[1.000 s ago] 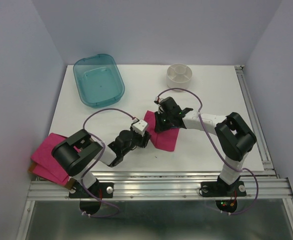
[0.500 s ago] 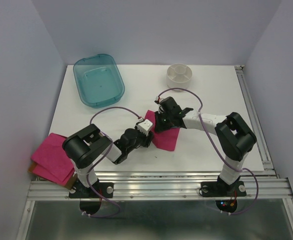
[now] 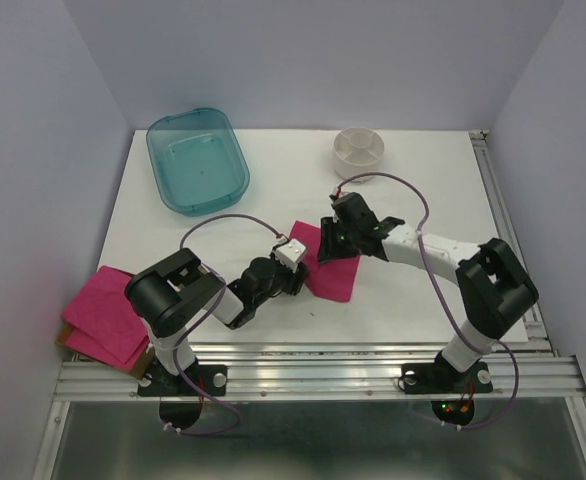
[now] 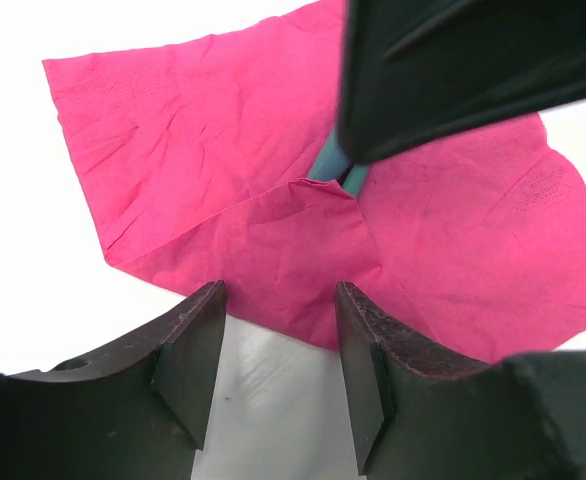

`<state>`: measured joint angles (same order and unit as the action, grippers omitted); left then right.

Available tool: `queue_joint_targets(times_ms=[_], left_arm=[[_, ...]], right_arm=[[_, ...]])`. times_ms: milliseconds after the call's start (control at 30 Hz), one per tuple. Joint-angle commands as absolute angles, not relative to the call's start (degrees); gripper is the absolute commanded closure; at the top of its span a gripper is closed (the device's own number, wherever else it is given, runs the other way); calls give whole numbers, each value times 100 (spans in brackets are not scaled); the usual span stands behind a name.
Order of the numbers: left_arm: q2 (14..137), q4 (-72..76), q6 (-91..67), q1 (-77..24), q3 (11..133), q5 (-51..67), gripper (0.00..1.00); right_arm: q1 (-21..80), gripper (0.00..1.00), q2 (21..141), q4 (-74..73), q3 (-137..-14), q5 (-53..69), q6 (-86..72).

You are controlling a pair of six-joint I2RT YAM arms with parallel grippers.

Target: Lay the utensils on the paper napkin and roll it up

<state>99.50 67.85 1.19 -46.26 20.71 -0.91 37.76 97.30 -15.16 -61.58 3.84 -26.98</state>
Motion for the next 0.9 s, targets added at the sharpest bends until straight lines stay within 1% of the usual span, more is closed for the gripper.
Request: queue_joint_targets(times_ms=[0,100,167,267,300,400,433,600,700,867], left_arm=[[9844,6944,79,-4763,2197,-149,42],[9826,6908,35,-4825,2215,-193,42],[9826,6882,18,-4887,2250,-211,42],[9791,6829,-122,-4948,2259,-272,42],[9782,6786,-184,-4966,2267,-307,42],[9712,6724,-211,-5053,2285,-386,41],[9703,6628,-211,-5097,2303,-500,41],[9598,6460,-167,-5282,2382,-624,41],[9580,6293,-97,-5396,2487,-659,41],[9764,6267,-26,-5528,2593,-782,41]], right_arm=[[3700,53,9089,-1670,-5635,-307,-3313],[3700,53,8869,-1661,-5301,-159,-3612],[3700,55,8833,-1635,-5134,-36,-3804],[3700,64,8798,-1424,-4782,254,-3946],[3700,69,8815,-1380,-4659,342,-3964],[3700,77,8772,-1362,-4492,422,-4051],[3700,81,8737,-1371,-4378,413,-4060],[3700,91,8605,-1730,-4254,36,-4078],[3700,95,8596,-1915,-4219,-132,-3999],[3700,96,8604,-2083,-4219,-220,-3728]])
